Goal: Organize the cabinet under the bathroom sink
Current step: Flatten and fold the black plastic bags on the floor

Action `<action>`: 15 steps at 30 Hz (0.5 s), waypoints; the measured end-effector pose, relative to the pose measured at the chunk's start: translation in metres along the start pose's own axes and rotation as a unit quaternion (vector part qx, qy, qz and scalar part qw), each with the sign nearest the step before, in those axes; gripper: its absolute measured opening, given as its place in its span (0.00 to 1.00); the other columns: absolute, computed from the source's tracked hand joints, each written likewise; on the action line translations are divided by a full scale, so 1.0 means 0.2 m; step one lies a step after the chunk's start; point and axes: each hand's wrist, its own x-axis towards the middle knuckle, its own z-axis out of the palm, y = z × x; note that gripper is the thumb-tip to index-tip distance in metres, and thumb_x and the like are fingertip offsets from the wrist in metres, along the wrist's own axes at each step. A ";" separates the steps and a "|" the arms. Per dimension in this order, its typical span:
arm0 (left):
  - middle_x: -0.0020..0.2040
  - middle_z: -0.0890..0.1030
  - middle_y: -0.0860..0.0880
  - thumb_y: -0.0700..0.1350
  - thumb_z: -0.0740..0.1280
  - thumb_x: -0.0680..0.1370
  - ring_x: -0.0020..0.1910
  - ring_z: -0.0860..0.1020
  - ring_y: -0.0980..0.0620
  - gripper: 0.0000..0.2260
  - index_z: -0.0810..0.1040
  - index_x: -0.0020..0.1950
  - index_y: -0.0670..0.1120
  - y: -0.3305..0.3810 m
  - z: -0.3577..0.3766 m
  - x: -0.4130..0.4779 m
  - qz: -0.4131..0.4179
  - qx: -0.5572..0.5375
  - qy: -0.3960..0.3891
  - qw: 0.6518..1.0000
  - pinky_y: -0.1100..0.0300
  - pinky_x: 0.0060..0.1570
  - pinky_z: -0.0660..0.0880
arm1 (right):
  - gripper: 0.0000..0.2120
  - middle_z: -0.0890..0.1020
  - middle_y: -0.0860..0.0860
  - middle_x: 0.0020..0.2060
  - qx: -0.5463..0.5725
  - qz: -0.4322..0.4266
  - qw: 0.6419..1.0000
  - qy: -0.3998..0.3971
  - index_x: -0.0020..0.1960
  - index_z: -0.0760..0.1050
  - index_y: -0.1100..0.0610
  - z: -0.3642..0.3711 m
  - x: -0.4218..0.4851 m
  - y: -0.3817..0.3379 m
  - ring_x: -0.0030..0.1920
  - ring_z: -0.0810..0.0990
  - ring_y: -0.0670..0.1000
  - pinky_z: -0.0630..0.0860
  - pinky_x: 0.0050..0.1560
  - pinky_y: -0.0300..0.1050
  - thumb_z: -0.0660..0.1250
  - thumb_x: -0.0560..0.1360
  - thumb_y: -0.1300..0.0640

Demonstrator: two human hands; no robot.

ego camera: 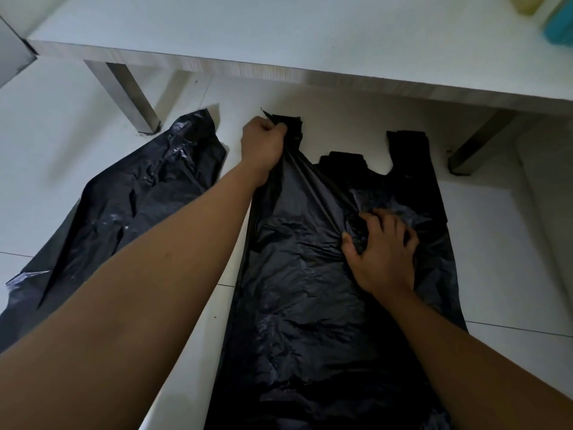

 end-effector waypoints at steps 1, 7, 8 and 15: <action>0.39 0.75 0.51 0.40 0.66 0.78 0.38 0.73 0.56 0.03 0.74 0.45 0.43 0.01 0.00 0.02 -0.020 -0.026 -0.002 0.999 0.68 0.34 0.71 | 0.26 0.69 0.51 0.67 -0.001 0.000 1.000 0.000 0.69 0.68 0.49 0.00 0.00 0.00 0.70 0.63 0.54 0.56 0.72 0.61 0.56 0.76 0.36; 0.48 0.81 0.45 0.32 0.73 0.73 0.47 0.83 0.47 0.10 0.78 0.50 0.44 0.04 -0.05 0.12 -0.073 -0.111 -0.013 0.991 0.58 0.43 0.83 | 0.27 0.68 0.51 0.67 -0.007 0.003 1.000 -0.008 0.69 0.67 0.48 0.01 0.00 0.00 0.71 0.62 0.54 0.56 0.72 0.61 0.55 0.76 0.36; 0.49 0.82 0.43 0.31 0.74 0.73 0.47 0.83 0.46 0.11 0.78 0.49 0.43 0.05 -0.05 0.14 -0.080 -0.123 -0.024 0.989 0.57 0.42 0.83 | 0.27 0.68 0.51 0.67 -0.007 0.004 1.000 -0.007 0.69 0.68 0.49 0.01 0.00 0.00 0.71 0.62 0.54 0.56 0.72 0.61 0.55 0.76 0.36; 0.46 0.83 0.46 0.37 0.80 0.69 0.46 0.84 0.48 0.14 0.78 0.47 0.46 0.08 -0.06 0.31 -0.015 -0.070 0.012 0.997 0.56 0.44 0.84 | 0.26 0.69 0.51 0.66 -0.002 0.000 1.000 0.004 0.69 0.68 0.50 0.00 0.00 0.00 0.70 0.63 0.54 0.57 0.71 0.61 0.56 0.77 0.37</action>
